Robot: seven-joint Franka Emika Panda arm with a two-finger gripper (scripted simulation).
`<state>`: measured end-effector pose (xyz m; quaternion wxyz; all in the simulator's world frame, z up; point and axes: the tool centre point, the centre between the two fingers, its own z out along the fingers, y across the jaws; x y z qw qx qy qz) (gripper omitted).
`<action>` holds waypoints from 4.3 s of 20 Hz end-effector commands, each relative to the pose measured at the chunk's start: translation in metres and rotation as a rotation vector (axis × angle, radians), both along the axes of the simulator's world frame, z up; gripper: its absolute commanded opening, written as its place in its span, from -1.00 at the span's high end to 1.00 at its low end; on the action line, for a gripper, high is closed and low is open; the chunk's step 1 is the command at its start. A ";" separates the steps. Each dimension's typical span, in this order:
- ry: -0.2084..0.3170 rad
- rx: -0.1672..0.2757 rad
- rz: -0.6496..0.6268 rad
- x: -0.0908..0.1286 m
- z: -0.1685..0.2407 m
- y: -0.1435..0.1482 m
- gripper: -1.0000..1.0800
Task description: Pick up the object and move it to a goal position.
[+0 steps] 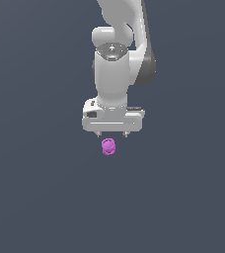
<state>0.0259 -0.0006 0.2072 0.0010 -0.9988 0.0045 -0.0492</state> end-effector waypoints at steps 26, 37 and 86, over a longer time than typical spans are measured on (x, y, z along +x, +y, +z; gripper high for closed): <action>0.055 -0.017 0.061 -0.022 -0.058 -0.027 -0.92; 0.096 -0.012 0.197 -0.047 -0.115 -0.020 -0.92; 0.098 -0.012 0.204 -0.034 -0.091 0.008 1.00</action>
